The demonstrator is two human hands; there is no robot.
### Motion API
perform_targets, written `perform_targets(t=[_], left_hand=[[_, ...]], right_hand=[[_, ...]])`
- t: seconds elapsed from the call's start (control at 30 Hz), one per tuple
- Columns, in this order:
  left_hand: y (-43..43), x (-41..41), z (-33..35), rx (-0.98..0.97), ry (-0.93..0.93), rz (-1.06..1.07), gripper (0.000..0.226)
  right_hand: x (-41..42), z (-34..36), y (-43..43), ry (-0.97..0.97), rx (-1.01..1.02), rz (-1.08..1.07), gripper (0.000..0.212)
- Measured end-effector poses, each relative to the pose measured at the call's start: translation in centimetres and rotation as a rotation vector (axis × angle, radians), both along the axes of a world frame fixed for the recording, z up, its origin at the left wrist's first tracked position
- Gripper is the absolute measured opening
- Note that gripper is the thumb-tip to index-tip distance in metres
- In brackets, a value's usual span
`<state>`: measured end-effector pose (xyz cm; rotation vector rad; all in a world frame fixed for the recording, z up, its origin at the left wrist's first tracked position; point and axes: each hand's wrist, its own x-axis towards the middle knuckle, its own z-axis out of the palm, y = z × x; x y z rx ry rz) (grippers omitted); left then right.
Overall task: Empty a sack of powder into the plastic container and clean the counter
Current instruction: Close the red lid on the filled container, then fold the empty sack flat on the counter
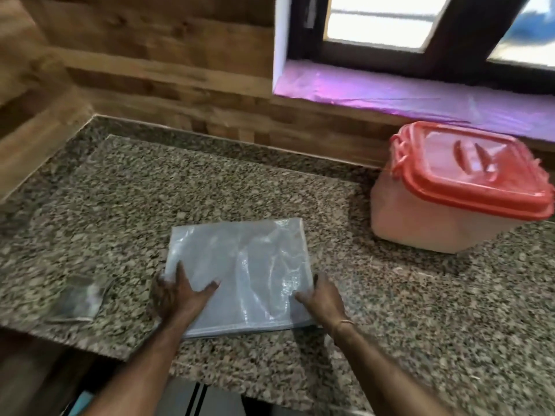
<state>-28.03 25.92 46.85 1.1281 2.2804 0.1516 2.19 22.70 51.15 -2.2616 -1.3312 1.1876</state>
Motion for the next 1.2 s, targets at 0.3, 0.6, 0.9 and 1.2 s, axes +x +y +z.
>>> perform_targets(t=[0.3, 0.6, 0.9, 1.2], left_hand=[[-1.0, 4.8, 1.8, 0.047, -0.166, -0.119, 0.12], [-0.5, 5.2, 2.4, 0.183, 0.212, -0.557, 0.066], [8.1, 2.5, 2.7, 0.133, -0.05, -0.322, 0.059], [7.2, 2.3, 0.1, 0.085, -0.46, -0.064, 0.027]], right_hand=[[2.4, 0.8, 1.6, 0.934, -0.018, -0.661, 0.043], [-3.0, -0.1, 5.1, 0.511, 0.008, -0.614, 0.007], [0.6, 0.3, 1.5, 0.412, -0.102, -0.322, 0.012], [2.2, 1.0, 3.4, 0.595, -0.121, -0.638, 0.004]])
